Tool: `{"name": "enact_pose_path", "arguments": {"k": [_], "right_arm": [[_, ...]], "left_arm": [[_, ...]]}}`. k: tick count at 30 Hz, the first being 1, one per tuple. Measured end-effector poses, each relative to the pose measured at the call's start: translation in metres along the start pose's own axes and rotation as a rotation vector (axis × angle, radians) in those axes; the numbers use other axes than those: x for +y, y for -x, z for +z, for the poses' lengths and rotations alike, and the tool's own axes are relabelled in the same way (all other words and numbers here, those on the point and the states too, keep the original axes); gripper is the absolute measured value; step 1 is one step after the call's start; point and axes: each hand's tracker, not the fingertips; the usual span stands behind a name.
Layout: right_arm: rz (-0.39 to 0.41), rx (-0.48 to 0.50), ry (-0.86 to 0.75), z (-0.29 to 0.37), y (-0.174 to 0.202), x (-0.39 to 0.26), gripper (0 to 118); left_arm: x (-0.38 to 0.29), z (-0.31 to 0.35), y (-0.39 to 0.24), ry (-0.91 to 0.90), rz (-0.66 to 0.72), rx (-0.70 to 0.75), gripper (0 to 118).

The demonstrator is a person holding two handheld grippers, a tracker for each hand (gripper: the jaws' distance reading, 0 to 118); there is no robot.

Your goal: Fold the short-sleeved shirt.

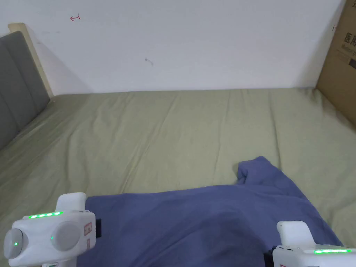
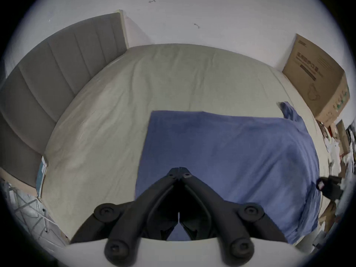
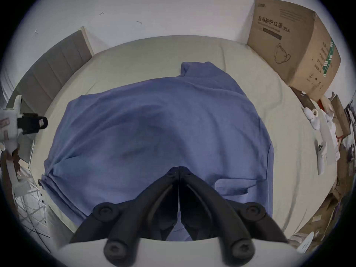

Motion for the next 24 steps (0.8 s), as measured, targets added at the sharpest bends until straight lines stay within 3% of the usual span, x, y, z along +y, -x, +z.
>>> {"name": "enact_pose_path", "arguments": {"k": [12, 13, 14, 15, 16, 22, 23, 24], "right_arm": [[-0.027, 0.003, 0.020, -0.019, -0.006, 0.016, 1], [-0.029, 0.003, 0.025, -0.022, -0.006, 0.016, 1], [-0.029, 0.004, 0.029, -0.024, -0.005, 0.017, 1], [-0.029, 0.008, 0.035, -0.026, -0.005, 0.018, 1], [-0.029, 0.011, 0.041, -0.028, -0.004, 0.018, 1], [-0.019, 0.008, 0.059, -0.032, -0.006, 0.018, 1], [-0.019, 0.008, 0.062, -0.032, -0.006, 0.018, 1], [-0.019, 0.007, 0.065, -0.032, -0.007, 0.017, 1]], "left_arm": [[0.064, -0.062, 0.014, 0.029, -0.010, -0.008, 1], [0.073, -0.073, 0.014, 0.056, -0.021, -0.010, 13], [0.078, -0.082, 0.013, 0.092, -0.033, -0.009, 56], [0.081, -0.094, 0.012, 0.128, -0.039, -0.018, 91], [0.083, -0.099, 0.013, 0.103, -0.031, -0.021, 104], [0.097, -0.143, 0.027, 0.162, 0.048, -0.019, 101], [0.098, -0.145, 0.032, 0.153, 0.092, -0.034, 95], [0.098, -0.148, 0.035, 0.151, 0.132, -0.039, 80]]}}
